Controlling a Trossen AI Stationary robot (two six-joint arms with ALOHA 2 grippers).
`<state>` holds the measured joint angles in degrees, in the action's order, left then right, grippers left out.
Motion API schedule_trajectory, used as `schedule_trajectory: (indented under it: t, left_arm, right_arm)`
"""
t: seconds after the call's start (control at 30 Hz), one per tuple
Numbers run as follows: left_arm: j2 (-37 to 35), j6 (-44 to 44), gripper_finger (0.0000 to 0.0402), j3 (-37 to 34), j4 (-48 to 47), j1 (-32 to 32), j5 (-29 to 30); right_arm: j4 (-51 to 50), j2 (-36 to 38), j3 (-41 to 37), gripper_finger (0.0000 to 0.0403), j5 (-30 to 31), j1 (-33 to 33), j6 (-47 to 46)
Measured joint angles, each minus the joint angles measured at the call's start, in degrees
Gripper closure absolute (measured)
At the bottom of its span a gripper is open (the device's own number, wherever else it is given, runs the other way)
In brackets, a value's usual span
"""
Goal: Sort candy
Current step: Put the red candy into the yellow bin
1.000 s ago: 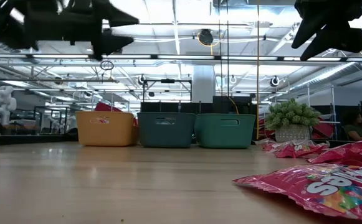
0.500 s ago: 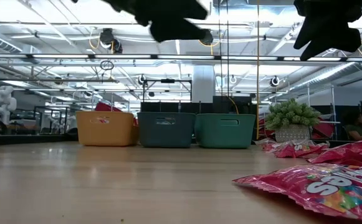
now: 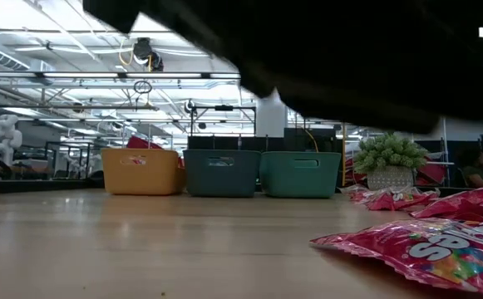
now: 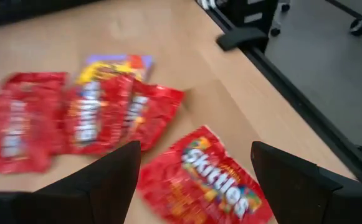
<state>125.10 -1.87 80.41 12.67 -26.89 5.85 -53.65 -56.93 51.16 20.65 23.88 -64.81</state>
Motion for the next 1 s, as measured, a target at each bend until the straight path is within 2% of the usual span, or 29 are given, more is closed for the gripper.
schedule_trajectory:
  t: [0.13, 0.27, 0.37, 0.53, 0.57, 0.7, 0.83, 0.9, 1.0]
  left_arm:
    - [6.3, 0.4, 0.0092, 3.2, 2.0, -0.7, -1.7]
    - [10.4, 4.3, 0.0125, 4.1, 3.2, -0.7, -3.9]
    - [11.7, 6.3, 0.0180, 4.1, 2.7, -0.9, -3.3]
    - [10.5, 6.9, 0.0326, 4.0, 1.5, -1.1, -1.4]
    - [9.9, 6.1, 0.0339, 3.9, 1.1, -1.1, -1.1]
    - [6.5, 4.7, 0.0343, 3.5, -2.7, -0.3, 2.1]
    - [1.4, -0.8, 0.0346, 3.4, -12.6, 3.2, 7.2]
    - [-1.5, -2.2, 0.0344, 2.2, -17.1, 5.7, 7.8]
    - [-6.5, -3.9, 0.0350, -2.1, -17.7, 9.7, 7.7]
  right_arm:
    - [-0.1, 0.0, 0.0, 0.0241, 0.0, 1.0, -0.4]
    - [-0.1, 0.0, 0.0, 0.0241, 0.0, 1.8, -1.2]
    - [-0.2, 0.0, 0.0, 0.0241, 0.0, 2.2, -2.0]
    - [-0.2, 0.0, 0.0, 0.0241, 0.0, 2.6, -2.9]
    - [-0.2, 0.0, 0.0, 0.0241, 0.0, 2.6, -3.2]
    - [-0.2, 0.0, 0.0, 0.0241, 0.0, 2.6, -3.5]
    - [0.0, 0.0, 0.0, 0.0241, 0.1, 2.6, -3.5]
    - [0.2, 0.0, 0.0, 0.0241, 0.0, 2.6, -3.5]
    - [0.4, 0.0, 0.0, 0.0241, 0.0, 2.7, -4.1]
